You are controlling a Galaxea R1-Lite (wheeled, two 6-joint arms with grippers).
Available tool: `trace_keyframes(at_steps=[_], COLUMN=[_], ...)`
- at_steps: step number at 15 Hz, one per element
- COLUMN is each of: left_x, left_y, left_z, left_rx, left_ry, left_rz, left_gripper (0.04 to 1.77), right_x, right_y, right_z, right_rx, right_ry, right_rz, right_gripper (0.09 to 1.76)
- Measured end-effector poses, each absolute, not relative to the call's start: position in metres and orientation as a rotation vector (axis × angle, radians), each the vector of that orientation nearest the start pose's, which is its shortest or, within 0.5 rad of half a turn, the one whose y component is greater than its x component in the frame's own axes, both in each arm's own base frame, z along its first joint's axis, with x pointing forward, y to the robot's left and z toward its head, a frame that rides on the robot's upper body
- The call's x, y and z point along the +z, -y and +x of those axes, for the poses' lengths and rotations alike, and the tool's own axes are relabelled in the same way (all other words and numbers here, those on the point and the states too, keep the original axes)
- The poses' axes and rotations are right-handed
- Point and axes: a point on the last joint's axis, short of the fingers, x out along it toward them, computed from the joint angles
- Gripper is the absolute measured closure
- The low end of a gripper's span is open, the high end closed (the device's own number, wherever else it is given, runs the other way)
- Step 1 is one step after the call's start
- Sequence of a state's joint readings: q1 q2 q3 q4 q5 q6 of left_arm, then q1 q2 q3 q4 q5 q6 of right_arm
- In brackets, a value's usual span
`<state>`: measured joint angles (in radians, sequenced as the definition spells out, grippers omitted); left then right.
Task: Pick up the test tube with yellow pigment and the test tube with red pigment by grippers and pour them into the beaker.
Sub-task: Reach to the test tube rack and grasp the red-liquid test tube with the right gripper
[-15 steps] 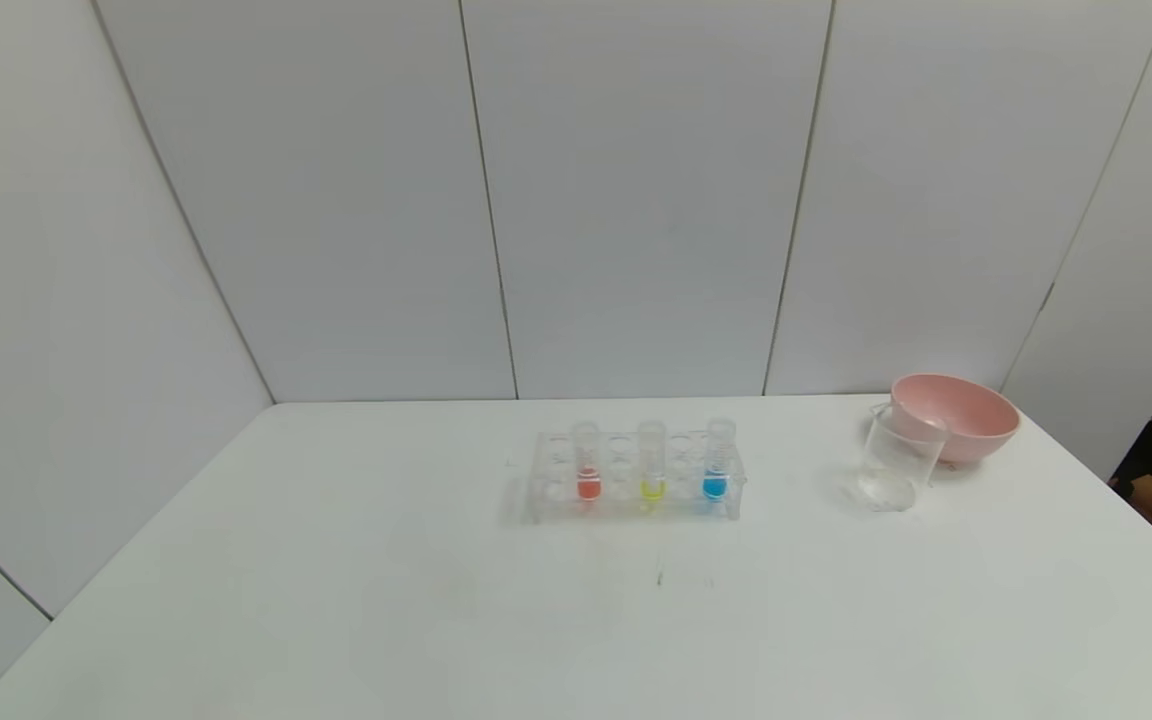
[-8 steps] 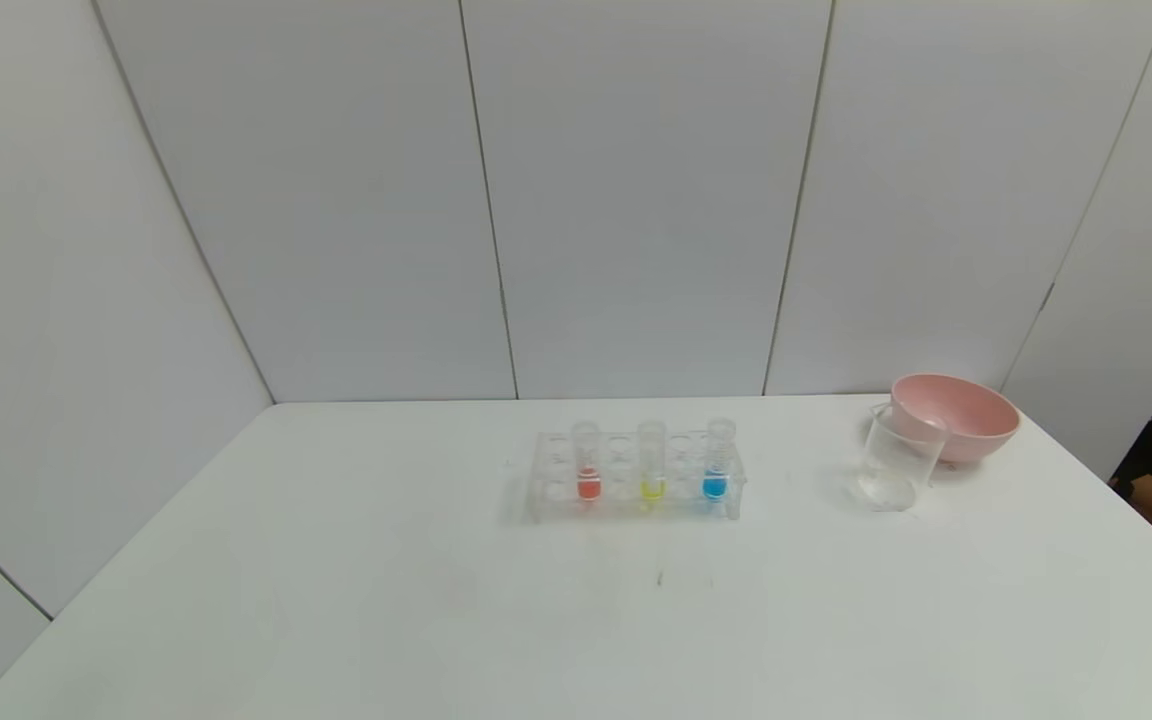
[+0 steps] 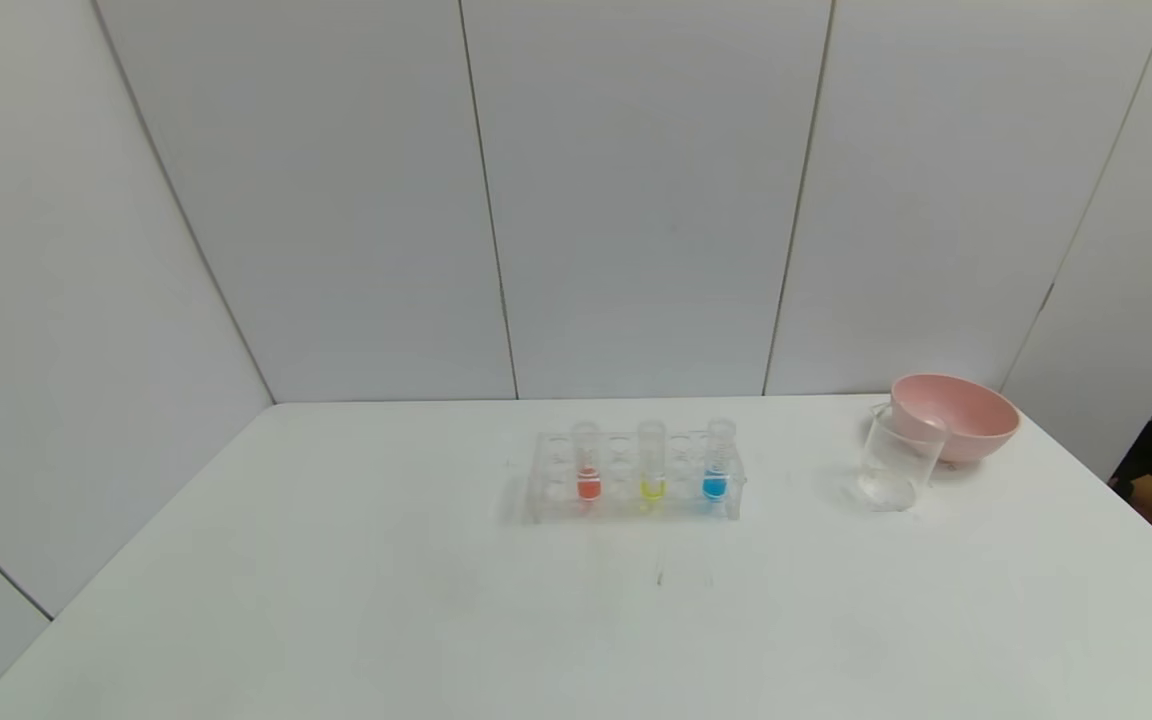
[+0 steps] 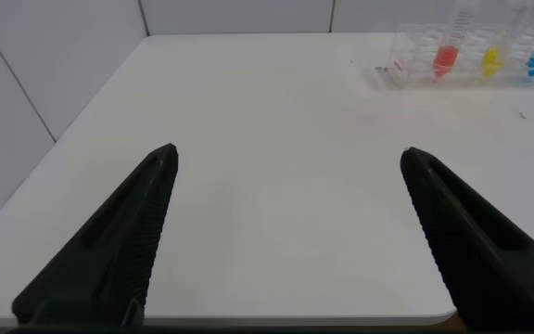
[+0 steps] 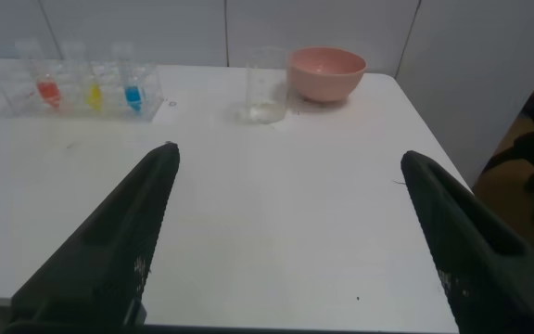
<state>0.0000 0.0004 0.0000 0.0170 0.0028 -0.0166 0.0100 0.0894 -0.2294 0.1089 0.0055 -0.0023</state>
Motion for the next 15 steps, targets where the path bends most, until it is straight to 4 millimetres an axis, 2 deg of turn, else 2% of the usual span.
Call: trace_keyframes(at_steps=[6, 11, 15], left_x=[0.074, 0.074, 0.074], left_y=[0.0, 0.0, 0.0], left_z=[-0.023, -0.023, -0.023], left_rx=[0.003, 0.002, 0.003], left_ry=[-0.017, -0.017, -0.017], left_rz=[-0.017, -0.017, -0.017], left_gripper=[0.09, 0.09, 0.09], right_x=[0.189, 0.235, 0.253], right_y=[-0.002, -0.004, -0.008], right_z=[-0.007, 0.033, 0.074], right_rx=[0.12, 0.159, 0.181], right_ry=[-0.048, -0.117, -0.198], right_rz=[-0.008, -0.012, -0.013], right_gripper=[0.14, 0.14, 0.14])
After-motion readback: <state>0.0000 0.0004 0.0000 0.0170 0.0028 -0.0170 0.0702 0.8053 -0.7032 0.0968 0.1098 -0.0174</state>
